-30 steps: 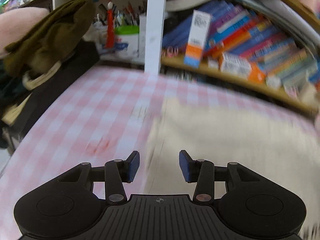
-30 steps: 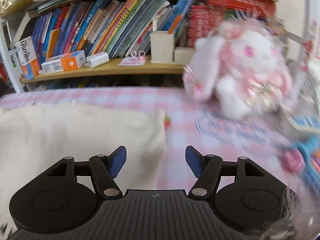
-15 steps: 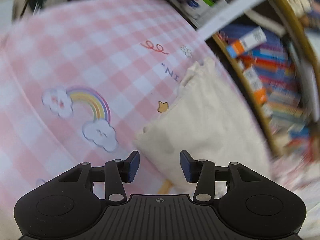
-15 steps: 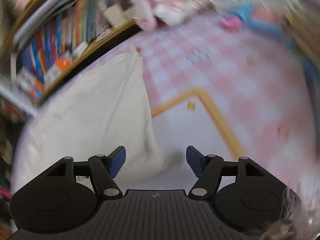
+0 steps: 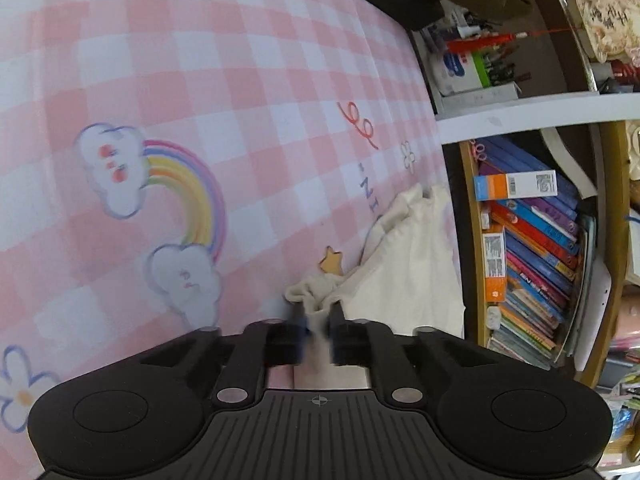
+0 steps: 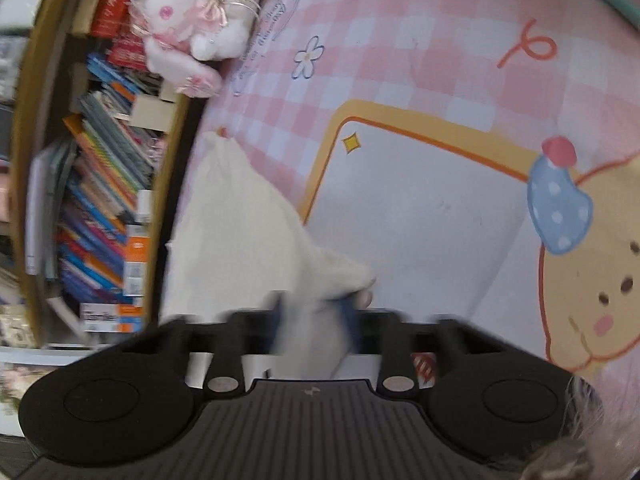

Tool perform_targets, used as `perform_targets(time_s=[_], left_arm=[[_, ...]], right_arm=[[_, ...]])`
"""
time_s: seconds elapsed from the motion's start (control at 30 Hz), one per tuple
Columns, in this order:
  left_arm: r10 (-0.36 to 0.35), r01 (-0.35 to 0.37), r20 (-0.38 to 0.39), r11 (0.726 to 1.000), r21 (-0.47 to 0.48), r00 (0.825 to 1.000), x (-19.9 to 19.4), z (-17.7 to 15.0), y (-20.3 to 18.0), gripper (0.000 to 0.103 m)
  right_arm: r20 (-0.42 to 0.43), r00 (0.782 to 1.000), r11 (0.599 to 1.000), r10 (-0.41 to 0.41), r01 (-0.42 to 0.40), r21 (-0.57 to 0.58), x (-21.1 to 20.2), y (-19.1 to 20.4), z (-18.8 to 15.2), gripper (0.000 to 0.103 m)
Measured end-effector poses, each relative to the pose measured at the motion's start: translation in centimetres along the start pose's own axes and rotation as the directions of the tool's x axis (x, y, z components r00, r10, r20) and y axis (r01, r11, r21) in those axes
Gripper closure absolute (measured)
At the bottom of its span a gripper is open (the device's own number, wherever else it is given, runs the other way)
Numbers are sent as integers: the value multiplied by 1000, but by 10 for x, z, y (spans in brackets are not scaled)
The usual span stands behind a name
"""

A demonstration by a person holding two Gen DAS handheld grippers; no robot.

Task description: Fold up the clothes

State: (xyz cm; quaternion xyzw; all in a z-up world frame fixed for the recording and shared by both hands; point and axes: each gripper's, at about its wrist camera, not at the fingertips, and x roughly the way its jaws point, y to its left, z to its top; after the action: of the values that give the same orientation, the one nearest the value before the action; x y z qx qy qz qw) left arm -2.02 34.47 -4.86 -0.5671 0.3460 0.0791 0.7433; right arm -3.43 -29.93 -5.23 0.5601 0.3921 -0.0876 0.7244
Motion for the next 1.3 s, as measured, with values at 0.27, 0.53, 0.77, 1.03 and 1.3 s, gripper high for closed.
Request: perform_targets(time_s=[0.27, 0.53, 0.77, 1.03, 1.3], left_arm=[[47, -42, -32, 990, 138, 998, -25, -7, 14, 99], [73, -66, -44, 989, 131, 996, -19, -13, 35, 99], [32, -24, -50, 986, 163, 998, -29, -11, 24, 99], [71, -51, -92, 977, 209, 993, -33, -20, 36, 99], [53, -28, -110, 976, 216, 992, -31, -23, 48, 96]], right_arm=[[95, 991, 979, 92, -73, -190, -54, 14, -3, 98], [56, 997, 984, -51, 60, -169, -28, -28, -18, 98], [78, 996, 973, -43, 59, -225, -35, -6, -16, 98], [133, 987, 933, -88, 129, -337, -56, 8, -36, 98], [147, 973, 902, -177, 220, -371, -43, -10, -50, 98]])
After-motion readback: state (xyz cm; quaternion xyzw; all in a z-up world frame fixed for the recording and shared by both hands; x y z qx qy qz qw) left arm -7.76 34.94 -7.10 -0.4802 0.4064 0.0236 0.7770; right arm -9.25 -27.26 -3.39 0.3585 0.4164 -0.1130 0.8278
